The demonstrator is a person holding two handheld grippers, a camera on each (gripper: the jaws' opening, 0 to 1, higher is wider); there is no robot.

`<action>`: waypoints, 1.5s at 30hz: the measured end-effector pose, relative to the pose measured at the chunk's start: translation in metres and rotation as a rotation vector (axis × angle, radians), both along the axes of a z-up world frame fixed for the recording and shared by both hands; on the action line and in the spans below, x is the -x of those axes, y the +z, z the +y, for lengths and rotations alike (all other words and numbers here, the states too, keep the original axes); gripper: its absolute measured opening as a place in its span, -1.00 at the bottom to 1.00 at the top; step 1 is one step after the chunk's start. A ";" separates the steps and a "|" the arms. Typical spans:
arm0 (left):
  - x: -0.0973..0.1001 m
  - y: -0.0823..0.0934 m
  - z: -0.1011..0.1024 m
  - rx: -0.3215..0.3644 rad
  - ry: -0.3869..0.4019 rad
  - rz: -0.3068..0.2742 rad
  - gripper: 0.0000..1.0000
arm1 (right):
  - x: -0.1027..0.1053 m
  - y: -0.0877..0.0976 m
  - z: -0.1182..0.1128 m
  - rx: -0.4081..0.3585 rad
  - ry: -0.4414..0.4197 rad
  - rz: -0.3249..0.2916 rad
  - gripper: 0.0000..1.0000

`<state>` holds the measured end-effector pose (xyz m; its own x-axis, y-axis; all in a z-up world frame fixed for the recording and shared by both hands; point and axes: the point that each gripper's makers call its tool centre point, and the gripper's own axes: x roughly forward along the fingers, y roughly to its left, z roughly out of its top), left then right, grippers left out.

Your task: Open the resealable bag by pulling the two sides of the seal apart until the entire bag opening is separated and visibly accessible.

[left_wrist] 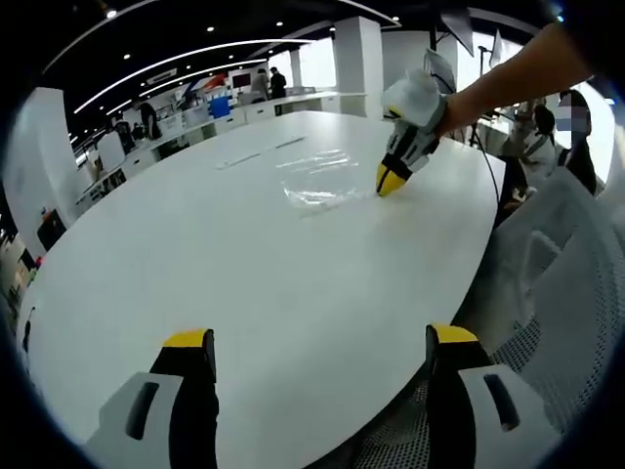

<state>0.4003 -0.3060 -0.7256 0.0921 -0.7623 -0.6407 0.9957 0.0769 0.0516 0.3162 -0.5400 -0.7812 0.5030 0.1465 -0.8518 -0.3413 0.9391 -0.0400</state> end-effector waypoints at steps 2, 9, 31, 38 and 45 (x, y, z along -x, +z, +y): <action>0.000 -0.001 0.000 -0.004 -0.002 0.000 0.75 | 0.001 0.000 0.004 0.025 0.069 0.004 -1.00; -0.003 0.003 -0.002 0.018 0.020 0.054 0.75 | 0.006 0.002 0.008 0.045 0.163 0.017 -1.00; -0.029 0.040 -0.050 0.083 -0.067 0.037 0.59 | 0.013 0.045 0.025 0.009 0.226 -0.072 -1.00; -0.015 0.044 -0.072 0.064 -0.203 -0.017 0.48 | 0.018 0.051 0.031 0.015 0.269 -0.057 -1.00; -0.002 0.045 -0.089 0.055 -0.330 -0.086 0.29 | 0.023 0.057 0.047 0.015 0.318 -0.039 -1.00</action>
<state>0.4027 -0.3947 -0.6809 -0.1135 -0.7932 -0.5983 0.9596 -0.2435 0.1407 0.2934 -0.4927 -0.7243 0.4668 0.2891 -0.8358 -0.6154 0.7849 -0.0722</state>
